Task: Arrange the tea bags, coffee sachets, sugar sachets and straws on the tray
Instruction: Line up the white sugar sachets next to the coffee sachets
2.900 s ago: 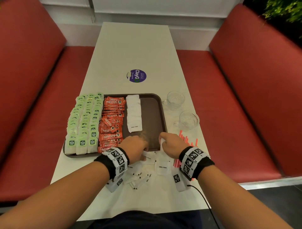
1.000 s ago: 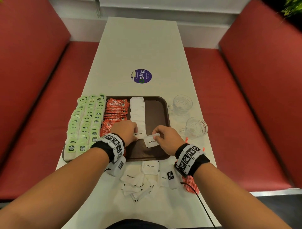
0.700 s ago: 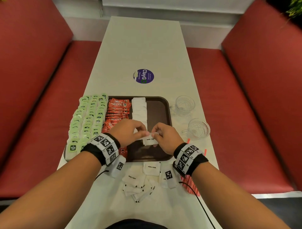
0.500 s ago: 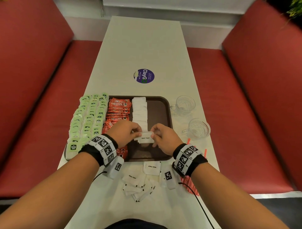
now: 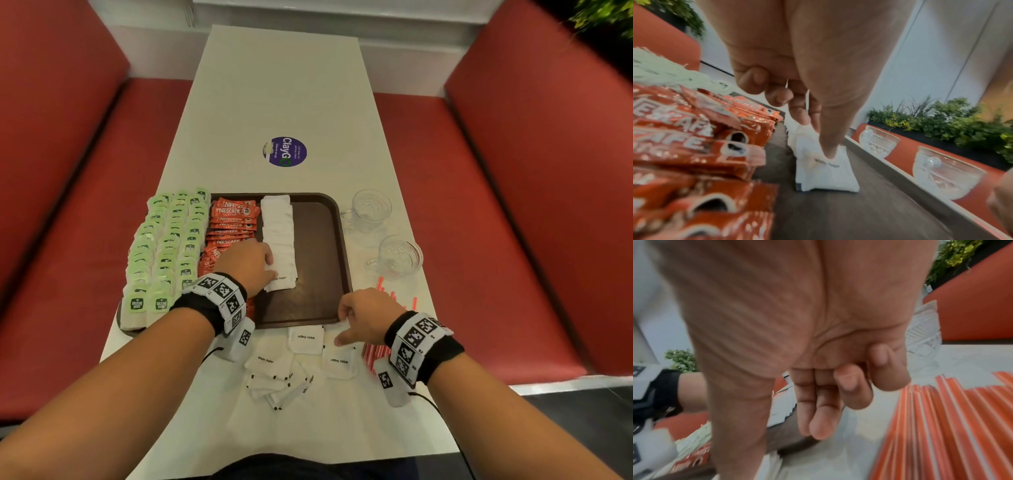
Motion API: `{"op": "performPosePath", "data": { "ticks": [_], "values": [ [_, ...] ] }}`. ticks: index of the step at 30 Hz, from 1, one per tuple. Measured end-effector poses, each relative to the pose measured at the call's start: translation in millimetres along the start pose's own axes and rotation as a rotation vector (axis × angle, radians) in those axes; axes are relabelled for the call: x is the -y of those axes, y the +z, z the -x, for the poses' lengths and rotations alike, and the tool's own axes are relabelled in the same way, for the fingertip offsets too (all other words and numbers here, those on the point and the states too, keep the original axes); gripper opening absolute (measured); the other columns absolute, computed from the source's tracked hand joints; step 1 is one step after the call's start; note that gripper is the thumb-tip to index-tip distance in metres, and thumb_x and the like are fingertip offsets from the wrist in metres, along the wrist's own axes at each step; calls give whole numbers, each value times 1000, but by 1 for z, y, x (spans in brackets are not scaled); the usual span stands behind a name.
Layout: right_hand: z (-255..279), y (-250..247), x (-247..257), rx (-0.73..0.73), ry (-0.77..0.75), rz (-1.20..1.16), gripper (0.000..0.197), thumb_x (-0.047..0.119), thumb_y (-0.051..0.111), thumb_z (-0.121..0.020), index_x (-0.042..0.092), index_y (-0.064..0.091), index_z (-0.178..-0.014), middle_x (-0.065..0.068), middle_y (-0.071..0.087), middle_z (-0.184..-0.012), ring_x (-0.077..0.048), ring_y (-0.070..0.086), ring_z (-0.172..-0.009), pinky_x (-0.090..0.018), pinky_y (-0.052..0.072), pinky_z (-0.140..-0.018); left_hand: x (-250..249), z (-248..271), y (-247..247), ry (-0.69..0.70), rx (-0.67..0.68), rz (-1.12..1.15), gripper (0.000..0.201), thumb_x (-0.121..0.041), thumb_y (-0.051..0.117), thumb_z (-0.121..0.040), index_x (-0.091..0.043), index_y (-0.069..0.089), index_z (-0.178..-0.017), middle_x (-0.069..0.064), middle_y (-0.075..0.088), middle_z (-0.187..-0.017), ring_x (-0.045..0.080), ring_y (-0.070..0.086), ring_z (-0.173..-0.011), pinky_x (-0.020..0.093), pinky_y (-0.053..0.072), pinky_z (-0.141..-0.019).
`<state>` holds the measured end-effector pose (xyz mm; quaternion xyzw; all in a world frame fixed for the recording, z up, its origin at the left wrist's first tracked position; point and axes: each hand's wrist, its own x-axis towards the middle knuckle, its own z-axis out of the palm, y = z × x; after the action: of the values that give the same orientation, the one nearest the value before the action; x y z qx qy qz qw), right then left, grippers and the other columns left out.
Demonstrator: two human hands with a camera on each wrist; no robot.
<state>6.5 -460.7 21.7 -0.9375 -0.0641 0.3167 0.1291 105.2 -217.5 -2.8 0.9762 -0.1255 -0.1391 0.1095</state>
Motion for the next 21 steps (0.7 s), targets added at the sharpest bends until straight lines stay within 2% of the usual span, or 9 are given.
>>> {"op": "performPosePath", "data": {
  "ticks": [2, 5, 8, 11, 13, 16, 18, 21],
  "values": [
    [4, 6, 1, 38, 11, 41, 50, 56, 82, -71, 25, 61, -104, 7, 60, -90, -15, 59, -84, -28, 50, -71, -9, 3, 1, 54, 55, -47, 27, -46, 75, -79, -30, 63, -97, -5, 56, -101, 18, 57, -94, 35, 51, -84],
    [9, 11, 5, 53, 14, 95, 53, 56, 80, -72, 23, 61, -110, 5, 62, -97, -17, 59, -86, -28, 49, -71, -17, 4, 1, 72, 121, -111, 24, -39, 77, -80, -29, 65, -99, -3, 60, -105, 19, 58, -96, 35, 52, -84],
    [12, 13, 10, 56, 27, 167, 56, 58, 79, -72, 23, 65, -114, 3, 65, -103, -19, 61, -92, -32, 54, -79, -20, 4, -2, 64, 134, -110, 22, -35, 75, -84, -27, 66, -102, -1, 61, -108, 20, 60, -97, 34, 52, -84],
    [15, 19, 11, 54, 31, 171, 58, 56, 81, -72, 22, 65, -117, 2, 66, -104, -21, 63, -94, -35, 55, -82, -26, 11, -7, 103, 115, -102, 22, -43, 73, -84, -31, 64, -100, -4, 60, -106, 18, 59, -95, 35, 52, -84],
    [18, 24, 12, 54, 18, 174, 55, 52, 81, -74, 21, 65, -116, 1, 65, -104, -22, 62, -94, -33, 53, -78, -35, 21, -10, 193, 111, -59, 20, -45, 71, -84, -33, 63, -99, -7, 58, -103, 15, 57, -95, 32, 50, -83],
    [20, 29, 13, 58, 3, 168, 46, 49, 80, -76, 21, 66, -111, 1, 64, -101, -22, 60, -91, -31, 48, -72, -53, 42, -12, 400, 207, -42, 21, -44, 71, -84, -35, 65, -102, -10, 53, -104, 11, 53, -98, 30, 48, -84],
    [19, 31, 13, 66, -6, 158, 43, 47, 80, -78, 21, 66, -109, 0, 65, -102, -22, 60, -91, -32, 50, -74, -63, 52, -7, 518, 288, -111, 29, -42, 72, -84, -33, 65, -111, -9, 51, -108, 12, 51, -100, 31, 47, -86],
    [18, 32, 13, 72, -17, 133, 43, 43, 80, -78, 20, 66, -111, -1, 66, -104, -21, 58, -88, -32, 50, -76, -74, 58, 6, 581, 355, -271, 45, -41, 72, -84, -30, 58, -126, -4, 47, -115, 17, 50, -105, 35, 47, -85]
  ]
}}
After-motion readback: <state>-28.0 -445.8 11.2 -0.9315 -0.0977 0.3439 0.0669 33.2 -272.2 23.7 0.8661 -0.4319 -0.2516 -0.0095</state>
